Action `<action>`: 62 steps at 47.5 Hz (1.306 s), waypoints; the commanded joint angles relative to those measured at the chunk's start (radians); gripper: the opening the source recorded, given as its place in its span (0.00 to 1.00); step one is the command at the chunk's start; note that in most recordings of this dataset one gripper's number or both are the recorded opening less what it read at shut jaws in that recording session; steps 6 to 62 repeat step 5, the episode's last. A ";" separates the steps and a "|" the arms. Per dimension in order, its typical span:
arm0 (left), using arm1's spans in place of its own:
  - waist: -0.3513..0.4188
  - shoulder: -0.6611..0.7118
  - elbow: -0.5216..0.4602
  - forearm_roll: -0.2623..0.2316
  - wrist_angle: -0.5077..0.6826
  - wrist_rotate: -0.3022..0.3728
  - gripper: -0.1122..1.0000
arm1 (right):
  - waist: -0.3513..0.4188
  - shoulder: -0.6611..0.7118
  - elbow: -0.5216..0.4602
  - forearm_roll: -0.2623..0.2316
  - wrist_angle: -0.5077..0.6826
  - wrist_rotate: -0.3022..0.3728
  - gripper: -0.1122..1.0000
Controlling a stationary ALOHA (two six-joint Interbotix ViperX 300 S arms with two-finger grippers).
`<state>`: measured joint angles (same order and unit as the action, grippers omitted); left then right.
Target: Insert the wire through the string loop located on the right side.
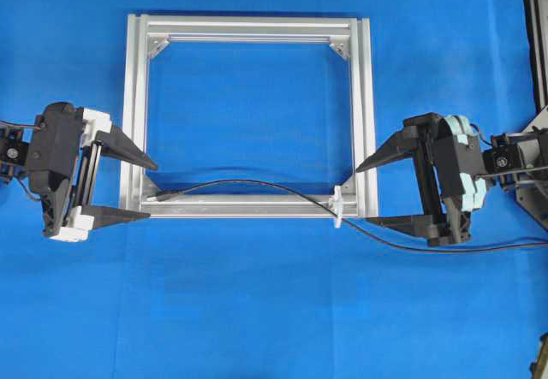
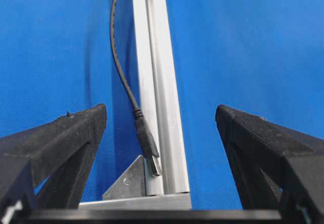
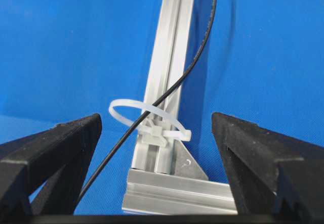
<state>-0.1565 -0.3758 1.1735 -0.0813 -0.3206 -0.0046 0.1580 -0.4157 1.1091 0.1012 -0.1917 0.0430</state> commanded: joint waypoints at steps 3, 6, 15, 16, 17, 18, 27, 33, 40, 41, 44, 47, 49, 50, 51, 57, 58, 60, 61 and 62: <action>0.002 -0.003 -0.018 0.000 -0.006 0.002 0.86 | -0.002 -0.009 -0.008 -0.003 -0.005 -0.002 0.94; 0.002 -0.003 -0.018 0.000 -0.006 0.002 0.86 | -0.002 -0.009 -0.008 -0.003 -0.005 -0.002 0.94; 0.002 -0.003 -0.018 0.000 -0.006 0.002 0.86 | -0.002 -0.009 -0.008 -0.003 -0.005 -0.002 0.94; 0.002 -0.003 -0.018 0.000 -0.006 0.002 0.86 | -0.002 -0.009 -0.008 -0.003 -0.005 -0.002 0.94; 0.002 -0.003 -0.018 0.000 -0.006 0.002 0.86 | -0.002 -0.009 -0.008 -0.003 -0.005 -0.002 0.94; 0.002 -0.003 -0.018 0.000 -0.006 0.002 0.86 | -0.002 -0.009 -0.008 -0.003 -0.005 -0.002 0.94; 0.002 -0.003 -0.018 0.000 -0.006 0.002 0.86 | -0.002 -0.009 -0.008 -0.003 -0.005 -0.002 0.94; 0.002 -0.003 -0.018 0.000 -0.006 0.002 0.86 | -0.002 -0.009 -0.008 -0.003 -0.005 -0.002 0.94; 0.002 -0.003 -0.018 0.000 -0.006 0.002 0.86 | -0.002 -0.009 -0.008 -0.003 -0.005 -0.002 0.94; 0.002 -0.003 -0.018 0.000 -0.006 0.002 0.86 | -0.002 -0.009 -0.008 -0.003 -0.005 -0.002 0.94; 0.002 -0.003 -0.018 0.000 -0.006 0.002 0.86 | -0.002 -0.009 -0.008 -0.003 -0.005 -0.002 0.94; 0.002 -0.003 -0.018 0.000 -0.006 0.002 0.86 | -0.002 -0.009 -0.008 -0.003 -0.005 -0.002 0.94; 0.002 -0.003 -0.018 0.000 -0.006 0.002 0.86 | -0.002 -0.009 -0.008 -0.003 -0.005 -0.002 0.94; 0.002 -0.003 -0.018 0.000 -0.006 0.002 0.86 | -0.002 -0.009 -0.008 -0.003 -0.005 -0.002 0.94; 0.002 -0.003 -0.018 0.000 -0.006 0.002 0.86 | -0.002 -0.009 -0.008 -0.003 -0.005 -0.002 0.94; 0.002 -0.003 -0.018 0.000 -0.006 0.002 0.86 | -0.002 -0.009 -0.008 -0.003 -0.005 -0.002 0.94; 0.002 -0.003 -0.018 0.000 -0.006 0.002 0.86 | -0.002 -0.009 -0.008 -0.003 -0.005 -0.002 0.94; 0.002 -0.003 -0.018 0.000 -0.006 0.002 0.86 | -0.002 -0.009 -0.008 -0.003 -0.005 -0.002 0.94; 0.002 -0.003 -0.018 0.000 -0.006 0.002 0.86 | -0.002 -0.009 -0.008 -0.003 -0.005 -0.002 0.94; 0.002 -0.003 -0.018 0.000 -0.006 0.002 0.86 | -0.002 -0.009 -0.008 -0.003 -0.005 -0.002 0.94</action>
